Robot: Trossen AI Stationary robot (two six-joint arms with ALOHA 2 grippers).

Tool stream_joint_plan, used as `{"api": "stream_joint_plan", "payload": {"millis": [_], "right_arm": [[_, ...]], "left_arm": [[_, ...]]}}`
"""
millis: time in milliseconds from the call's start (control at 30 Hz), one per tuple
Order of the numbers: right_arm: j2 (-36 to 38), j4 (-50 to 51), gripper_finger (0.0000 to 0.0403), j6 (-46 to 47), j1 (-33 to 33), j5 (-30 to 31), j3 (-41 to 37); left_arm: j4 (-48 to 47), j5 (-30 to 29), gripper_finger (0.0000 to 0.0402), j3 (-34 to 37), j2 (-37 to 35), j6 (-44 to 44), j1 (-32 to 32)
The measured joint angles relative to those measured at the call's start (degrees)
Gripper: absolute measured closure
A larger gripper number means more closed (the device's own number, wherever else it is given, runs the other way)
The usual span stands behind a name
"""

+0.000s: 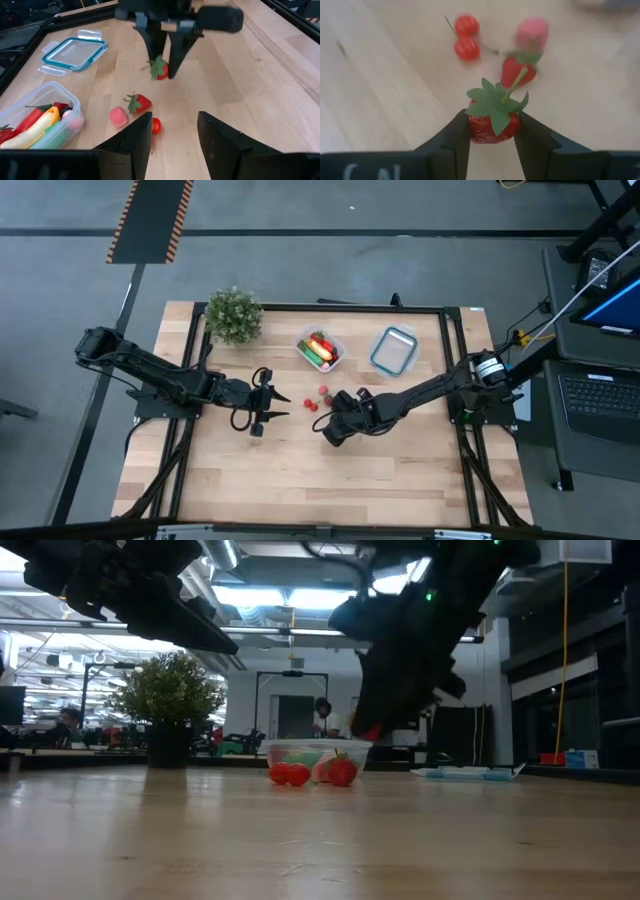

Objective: Pick and placing Produce into tupperware

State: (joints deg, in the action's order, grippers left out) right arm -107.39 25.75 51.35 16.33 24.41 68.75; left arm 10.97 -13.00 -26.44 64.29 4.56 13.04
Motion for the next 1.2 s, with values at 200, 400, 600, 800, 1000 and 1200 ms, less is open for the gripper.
{"api": "stream_joint_plan", "payload": {"millis": [200, 400, 600, 800, 1000, 1200], "right_arm": [[4.0, 1.3, 0.0274, -2.2, 1.7, 3.9, 0.0], [8.9, 5.5, 0.0274, -1.7, 5.1, 12.1, 0.1], [11.4, 7.1, 0.0274, -0.5, 9.4, 20.1, 0.1], [11.5, 6.5, 0.0274, 2.3, 13.8, 27.2, -0.4], [11.5, 6.2, 0.0274, 10.6, 17.8, 32.4, -5.4], [11.5, -2.3, 0.0274, 8.7, 19.9, 34.5, -10.3]], "left_arm": [[0.0, 0.0, 0.0250, 0.0, 0.0, -0.6, 0.0], [-0.1, 0.0, 0.0250, 0.0, 0.0, -1.0, 0.0], [-0.2, 0.0, 0.0250, 0.0, 0.0, -1.0, 0.0], [-0.2, 0.0, 0.0250, 0.0, 0.0, -1.0, 0.0], [-0.2, 0.0, 0.0250, 0.0, 0.0, -1.0, 0.0], [-0.2, 0.0, 0.0250, 0.0, 0.0, -1.0, 0.0]]}}
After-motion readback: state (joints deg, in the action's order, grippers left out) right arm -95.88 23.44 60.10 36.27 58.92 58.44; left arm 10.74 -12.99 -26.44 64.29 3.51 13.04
